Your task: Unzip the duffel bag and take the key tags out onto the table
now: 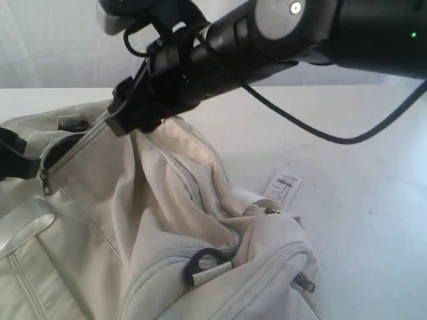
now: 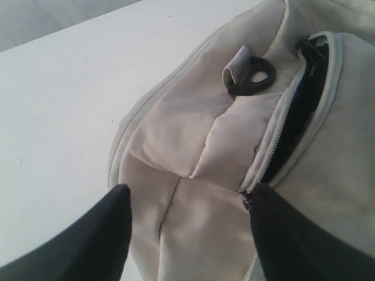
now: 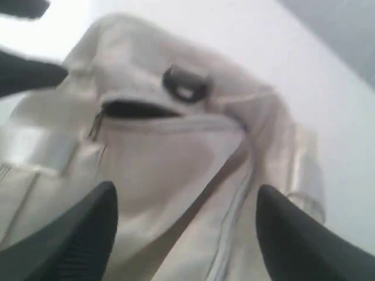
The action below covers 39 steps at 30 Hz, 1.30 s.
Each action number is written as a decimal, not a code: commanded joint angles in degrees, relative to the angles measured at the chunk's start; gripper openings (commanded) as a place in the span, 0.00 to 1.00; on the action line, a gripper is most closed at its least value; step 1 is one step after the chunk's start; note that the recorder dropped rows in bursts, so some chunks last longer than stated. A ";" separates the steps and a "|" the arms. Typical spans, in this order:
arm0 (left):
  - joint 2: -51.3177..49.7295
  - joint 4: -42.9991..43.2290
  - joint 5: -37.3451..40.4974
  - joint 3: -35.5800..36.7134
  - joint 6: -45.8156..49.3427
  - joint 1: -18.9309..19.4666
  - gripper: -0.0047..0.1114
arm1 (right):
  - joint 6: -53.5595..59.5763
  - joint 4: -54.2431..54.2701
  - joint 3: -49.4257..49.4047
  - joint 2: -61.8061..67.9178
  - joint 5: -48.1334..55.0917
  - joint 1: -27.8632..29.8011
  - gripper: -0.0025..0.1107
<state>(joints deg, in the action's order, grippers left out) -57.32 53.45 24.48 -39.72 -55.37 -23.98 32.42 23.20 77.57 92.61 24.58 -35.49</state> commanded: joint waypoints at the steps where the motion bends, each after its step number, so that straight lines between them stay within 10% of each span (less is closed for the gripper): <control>1: -1.82 0.30 0.57 0.31 -0.06 -0.40 0.56 | 0.78 -0.26 0.04 3.84 -13.81 0.08 0.58; 16: -6.81 10.27 0.47 0.31 -9.32 -0.40 0.56 | 0.54 0.46 9.23 24.81 -27.80 -0.12 0.53; 29: -6.81 13.08 2.04 0.31 -10.79 -0.40 0.56 | 0.25 0.22 11.19 26.73 3.62 -0.12 0.53; 39: -6.81 13.08 2.72 0.31 -10.79 -0.40 0.56 | 2.00 -0.63 11.19 25.61 -6.29 -0.12 0.53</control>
<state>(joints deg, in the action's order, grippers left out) -64.25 65.64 26.31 -39.72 -65.42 -23.98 32.67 22.99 88.82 119.22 22.81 -35.49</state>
